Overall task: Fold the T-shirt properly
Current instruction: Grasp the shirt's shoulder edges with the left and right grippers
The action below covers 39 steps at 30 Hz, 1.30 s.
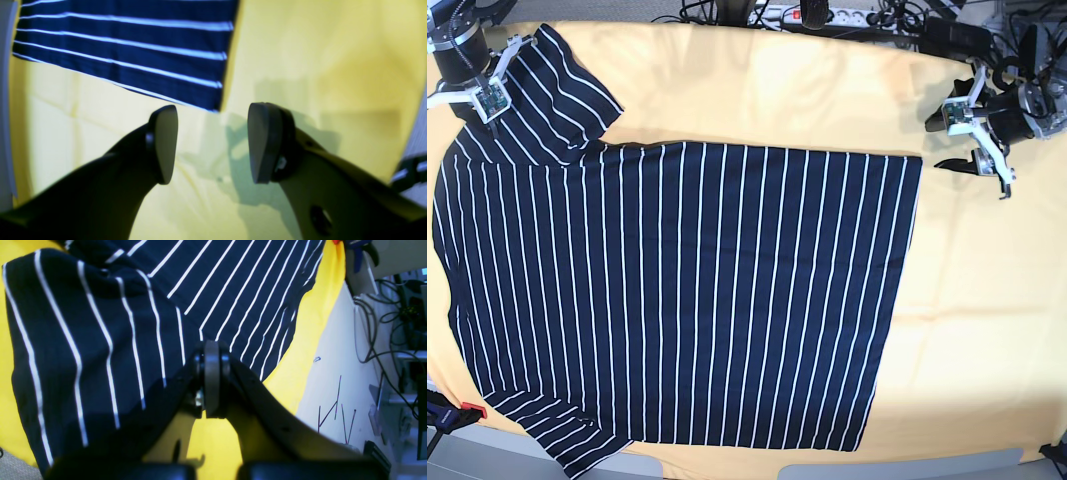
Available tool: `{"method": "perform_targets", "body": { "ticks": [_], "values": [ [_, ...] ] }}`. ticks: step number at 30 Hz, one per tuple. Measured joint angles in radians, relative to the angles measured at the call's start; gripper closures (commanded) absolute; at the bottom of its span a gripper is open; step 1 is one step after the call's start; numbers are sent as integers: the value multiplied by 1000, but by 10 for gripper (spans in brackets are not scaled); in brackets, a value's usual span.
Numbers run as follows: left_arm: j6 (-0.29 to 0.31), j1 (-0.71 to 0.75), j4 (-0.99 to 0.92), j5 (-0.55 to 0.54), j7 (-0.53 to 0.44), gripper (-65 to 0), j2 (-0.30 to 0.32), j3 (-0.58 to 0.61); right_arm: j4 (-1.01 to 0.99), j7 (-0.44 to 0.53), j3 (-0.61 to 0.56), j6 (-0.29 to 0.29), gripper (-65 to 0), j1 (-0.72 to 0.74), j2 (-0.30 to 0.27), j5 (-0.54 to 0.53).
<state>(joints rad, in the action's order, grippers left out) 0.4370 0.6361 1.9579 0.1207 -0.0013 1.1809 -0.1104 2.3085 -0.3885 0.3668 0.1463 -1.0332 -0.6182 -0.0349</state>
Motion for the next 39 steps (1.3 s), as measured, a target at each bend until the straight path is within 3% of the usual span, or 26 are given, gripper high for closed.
{"method": "perform_targets", "body": {
  "ticks": [9, 14, 22, 24, 26, 27, 30, 31, 36, 39],
  "values": [
    [-8, -336, -129, 70, -7, -343, -7, 369, 0, -3, 0, 0, 0, 0, 1, 0],
    [-73, -489, -178, 104, -29, -343, -29, 545, 0, -4, 0, 1, 0, -1, 3, 0],
    [-79, -667, -232, 104, -36, -337, -103, 687, 0, -4, 0, 1, 0, -1, 3, 0],
    [-76, -686, -233, 106, -32, -245, -108, 702, 0, -4, 0, 0, 0, 0, 3, 0],
    [-71, -695, -237, 112, -24, -55, -118, 706, 0, -4, 0, 20, 0, 0, 3, 0],
    [-71, -695, -238, 117, -21, 0, -120, 707, 0, -4, 0, 39, -63, -1, 3, 0],
    [-71, -695, -238, 115, -16, 0, -119, 707, 0, -3, 0, 53, -297, 0, 3, 29],
    [-71, -695, -238, 114, -14, 0, -119, 707, 0, -4, 0, 50, -346, 0, 3, 44],
    [-71, -695, -238, 112, -6, 0, -117, 707, -90, 4, 0, 68, -364, 23, -11, 51],
    [-71, -695, -237, 112, -5, 0, -114, 707, -185, -1, 1, 154, -364, 59, -19, 34]
  ]
}}
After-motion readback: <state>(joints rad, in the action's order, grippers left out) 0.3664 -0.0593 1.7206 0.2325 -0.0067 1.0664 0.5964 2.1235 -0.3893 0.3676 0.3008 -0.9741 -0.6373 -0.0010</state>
